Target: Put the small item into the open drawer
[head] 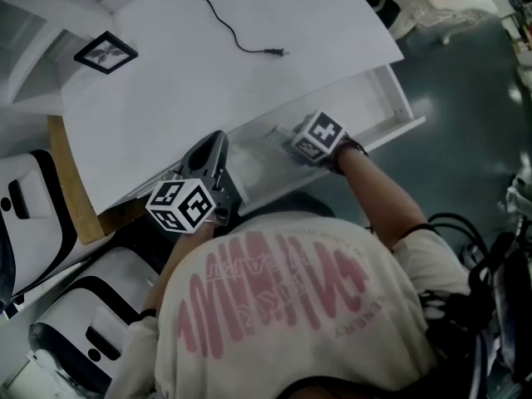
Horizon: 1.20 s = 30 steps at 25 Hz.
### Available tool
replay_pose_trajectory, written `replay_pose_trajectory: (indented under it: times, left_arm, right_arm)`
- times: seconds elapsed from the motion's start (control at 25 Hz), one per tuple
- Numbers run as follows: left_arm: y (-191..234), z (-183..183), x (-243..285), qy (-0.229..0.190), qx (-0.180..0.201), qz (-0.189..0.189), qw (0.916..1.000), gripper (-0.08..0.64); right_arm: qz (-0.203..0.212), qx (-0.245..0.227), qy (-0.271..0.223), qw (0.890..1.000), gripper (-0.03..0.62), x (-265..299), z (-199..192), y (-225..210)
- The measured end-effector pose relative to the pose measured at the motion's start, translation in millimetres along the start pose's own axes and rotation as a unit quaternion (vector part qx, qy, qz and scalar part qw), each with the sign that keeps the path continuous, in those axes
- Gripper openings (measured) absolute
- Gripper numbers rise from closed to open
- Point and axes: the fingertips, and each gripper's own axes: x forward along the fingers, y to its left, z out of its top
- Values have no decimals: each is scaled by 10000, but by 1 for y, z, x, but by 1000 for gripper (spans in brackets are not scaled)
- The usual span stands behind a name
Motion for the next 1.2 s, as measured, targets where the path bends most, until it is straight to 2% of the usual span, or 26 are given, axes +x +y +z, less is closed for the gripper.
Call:
replay_pose_trajectory:
  times: [0.28,0.44,0.52,0.6,1.0,1.2]
  left_arm:
    - [3,0,-1,-74,-38,23,10000,29]
    - [2,-4,-1,-58,-73,13,10000,29]
    - [4,-3,-1,-71,-84,42,9999,29]
    - [7,-2,-2,-104,-89,87,9999,29]
    - [8,-2,-4,-150,-110,143,9997,29]
    - [6,2,-5,-170,-75,141,9997,29]
  right_arm:
    - [-194,-32,309,9993,96,1,-10,-12]
    - [-167,-54,409,9990,100,0,-15,-16]
    - [-136,-32,473,9988,108,0,-17,-18]
    - [-144,-36,543,9984,147,0,-19,-21]
    - [-391,-285,660,9966,169,-3,-19,-33]
    - [-619,-650,857,9923,204,-1,-17,-37]
